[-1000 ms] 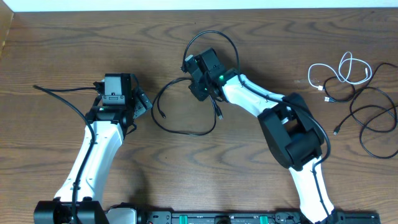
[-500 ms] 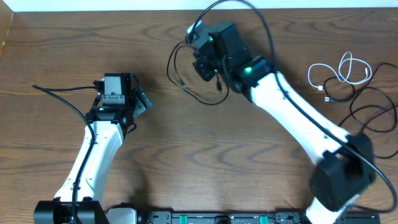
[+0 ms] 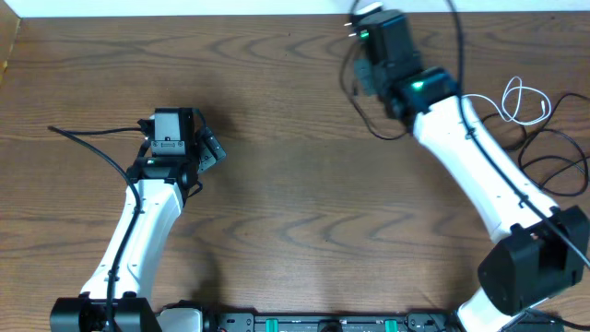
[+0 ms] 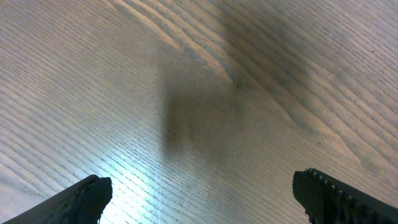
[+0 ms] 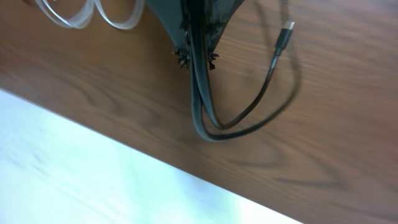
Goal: Untangle cables
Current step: 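Carry the black cable to the far right pile and release it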
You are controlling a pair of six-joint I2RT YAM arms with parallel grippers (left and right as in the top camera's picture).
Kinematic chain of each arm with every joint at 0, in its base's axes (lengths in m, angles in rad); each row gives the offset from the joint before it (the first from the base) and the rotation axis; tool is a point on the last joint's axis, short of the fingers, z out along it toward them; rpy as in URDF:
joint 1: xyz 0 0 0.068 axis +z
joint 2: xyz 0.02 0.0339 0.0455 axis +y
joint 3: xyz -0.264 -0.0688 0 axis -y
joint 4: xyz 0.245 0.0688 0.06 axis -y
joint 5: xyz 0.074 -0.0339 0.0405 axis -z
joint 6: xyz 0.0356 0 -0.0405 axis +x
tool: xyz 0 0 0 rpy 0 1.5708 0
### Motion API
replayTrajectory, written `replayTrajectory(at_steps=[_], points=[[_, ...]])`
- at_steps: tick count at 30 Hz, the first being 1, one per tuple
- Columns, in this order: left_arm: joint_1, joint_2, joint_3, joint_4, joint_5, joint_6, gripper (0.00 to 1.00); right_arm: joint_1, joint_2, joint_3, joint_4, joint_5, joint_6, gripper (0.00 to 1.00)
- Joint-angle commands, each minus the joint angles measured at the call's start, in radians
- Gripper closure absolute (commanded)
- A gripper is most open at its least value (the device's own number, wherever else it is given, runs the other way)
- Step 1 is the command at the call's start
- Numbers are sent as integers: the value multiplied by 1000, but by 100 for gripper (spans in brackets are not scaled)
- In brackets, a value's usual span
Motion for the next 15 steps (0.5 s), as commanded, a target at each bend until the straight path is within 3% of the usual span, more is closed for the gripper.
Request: replayTrajectory(at_steps=[1, 10, 15], points=[[3, -2, -6, -2, -16, 0, 0, -90, 14, 5, -21, 50, 30, 99], [3, -2, -6, -2, -16, 0, 0, -367, 51, 4, -146, 18, 189, 99], [3, -2, -6, -2, -16, 0, 0, -498, 99, 2, -180, 8, 193, 99]])
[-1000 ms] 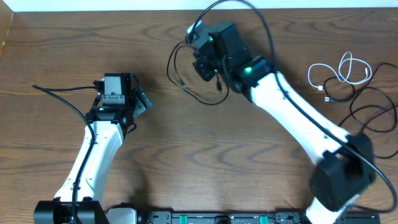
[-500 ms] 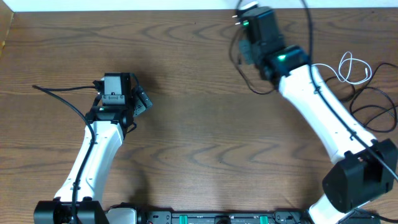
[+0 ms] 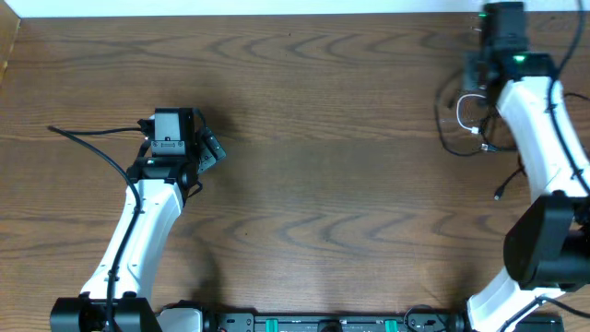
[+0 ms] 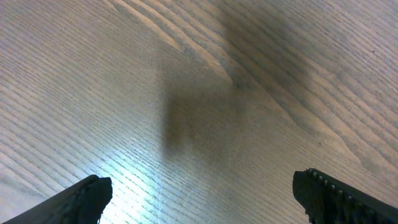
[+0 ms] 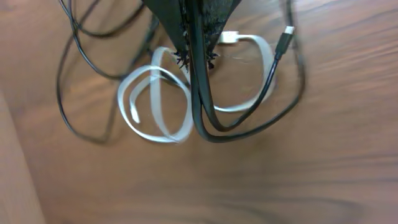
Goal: Untangle cables
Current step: 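Carry the black cable to the far right pile and release it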
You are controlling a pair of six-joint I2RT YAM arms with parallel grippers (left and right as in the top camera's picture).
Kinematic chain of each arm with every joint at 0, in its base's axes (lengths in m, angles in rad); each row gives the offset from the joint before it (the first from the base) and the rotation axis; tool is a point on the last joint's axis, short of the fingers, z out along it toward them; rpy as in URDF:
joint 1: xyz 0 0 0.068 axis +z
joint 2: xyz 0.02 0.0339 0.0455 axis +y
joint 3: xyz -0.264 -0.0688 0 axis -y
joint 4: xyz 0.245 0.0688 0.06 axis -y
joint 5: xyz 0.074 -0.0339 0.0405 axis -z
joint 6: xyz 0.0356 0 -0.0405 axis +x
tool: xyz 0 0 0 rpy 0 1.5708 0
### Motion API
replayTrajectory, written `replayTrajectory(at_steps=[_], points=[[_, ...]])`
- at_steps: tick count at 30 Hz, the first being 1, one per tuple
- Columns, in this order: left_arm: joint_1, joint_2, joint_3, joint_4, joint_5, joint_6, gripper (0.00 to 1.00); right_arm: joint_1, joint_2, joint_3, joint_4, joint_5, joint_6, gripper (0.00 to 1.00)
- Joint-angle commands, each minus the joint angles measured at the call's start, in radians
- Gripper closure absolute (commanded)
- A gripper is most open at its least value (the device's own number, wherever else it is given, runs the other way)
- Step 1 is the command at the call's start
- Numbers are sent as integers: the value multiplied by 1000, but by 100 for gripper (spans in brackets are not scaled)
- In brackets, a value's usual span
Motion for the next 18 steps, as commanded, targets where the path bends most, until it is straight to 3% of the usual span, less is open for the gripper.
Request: replayTrajectory(at_steps=[1, 18], points=[[3, -2, -6, -2, -15, -1, 0, -90, 45, 2, -12, -5, 41, 99], [3, -2, -6, -2, -9, 0, 0, -393, 333, 1, -16, -61, 41, 99]])
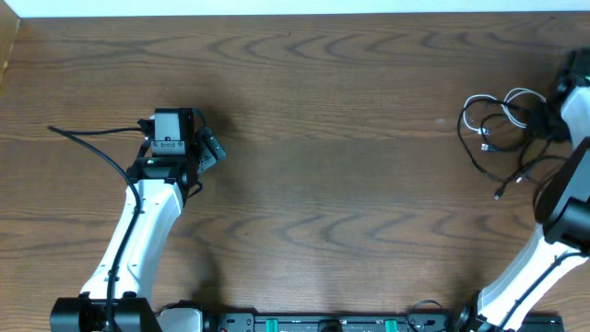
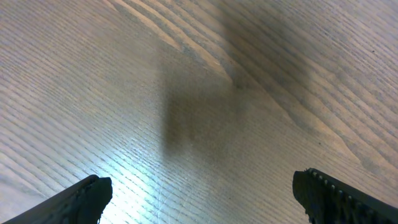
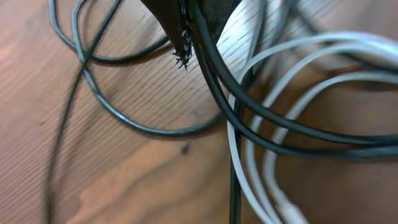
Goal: Untangle cables
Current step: 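Carry the black cable to the far right pile and release it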
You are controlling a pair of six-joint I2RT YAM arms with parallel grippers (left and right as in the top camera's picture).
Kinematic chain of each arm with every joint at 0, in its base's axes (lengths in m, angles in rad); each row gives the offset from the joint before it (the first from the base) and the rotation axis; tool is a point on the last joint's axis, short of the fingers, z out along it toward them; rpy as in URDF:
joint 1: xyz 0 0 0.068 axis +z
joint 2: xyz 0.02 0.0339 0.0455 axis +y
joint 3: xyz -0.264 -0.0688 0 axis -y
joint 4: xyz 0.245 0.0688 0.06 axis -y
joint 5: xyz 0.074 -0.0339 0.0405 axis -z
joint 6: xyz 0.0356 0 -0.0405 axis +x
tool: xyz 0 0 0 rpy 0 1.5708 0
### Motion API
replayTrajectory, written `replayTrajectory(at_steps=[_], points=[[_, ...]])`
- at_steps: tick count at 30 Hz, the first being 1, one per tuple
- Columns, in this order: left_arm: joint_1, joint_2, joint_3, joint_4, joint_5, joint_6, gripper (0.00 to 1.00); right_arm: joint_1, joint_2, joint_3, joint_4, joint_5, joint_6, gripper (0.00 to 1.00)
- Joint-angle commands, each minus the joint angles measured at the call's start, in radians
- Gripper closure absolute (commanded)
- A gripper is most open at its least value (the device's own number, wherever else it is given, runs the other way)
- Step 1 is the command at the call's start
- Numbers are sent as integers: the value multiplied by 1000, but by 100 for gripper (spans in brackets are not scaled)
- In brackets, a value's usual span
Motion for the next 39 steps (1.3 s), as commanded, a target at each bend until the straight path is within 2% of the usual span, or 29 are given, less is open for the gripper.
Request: replayTrajectory(at_steps=[1, 5, 7, 9, 11, 12, 16, 18, 20, 22, 26, 30, 39], points=[[3, -2, -6, -2, -9, -1, 0, -41, 57, 1, -4, -63, 14, 99], [3, -2, -6, -2, -9, 0, 0, -61, 91, 1, 1, -112, 14, 99], [3, -2, -6, -3, -9, 0, 0, -63, 98, 1, 3, -112, 13, 94], [3, -2, -6, -3, -9, 0, 0, -63, 93, 5, 3, -116, 13, 82], [3, -2, -6, -2, -9, 0, 0, -58, 79, 19, -11, -133, 13, 57], [3, -2, -6, -3, -9, 0, 0, -53, 69, 27, -18, -143, 8, 52], [3, -2, -6, -3, -9, 0, 0, -25, -11, 81, -57, -168, 3, 42], [3, -2, -6, -3, -9, 0, 0, -17, -47, 90, -57, -172, 3, 32], [3, -2, -6, -3, -9, 0, 0, -10, -82, 90, -53, -172, 3, 21], [3, -2, -6, -3, -9, 0, 0, -10, -112, 90, -51, -171, 3, 2], [3, -2, -6, -3, -9, 0, 0, -13, -110, 89, -48, -209, 10, 1], [3, -2, -6, -3, -9, 0, 0, -12, -110, 87, -49, -367, 10, 1], [3, -2, -6, -2, -9, 0, 0, -13, -110, 87, -49, -374, 10, 1]])
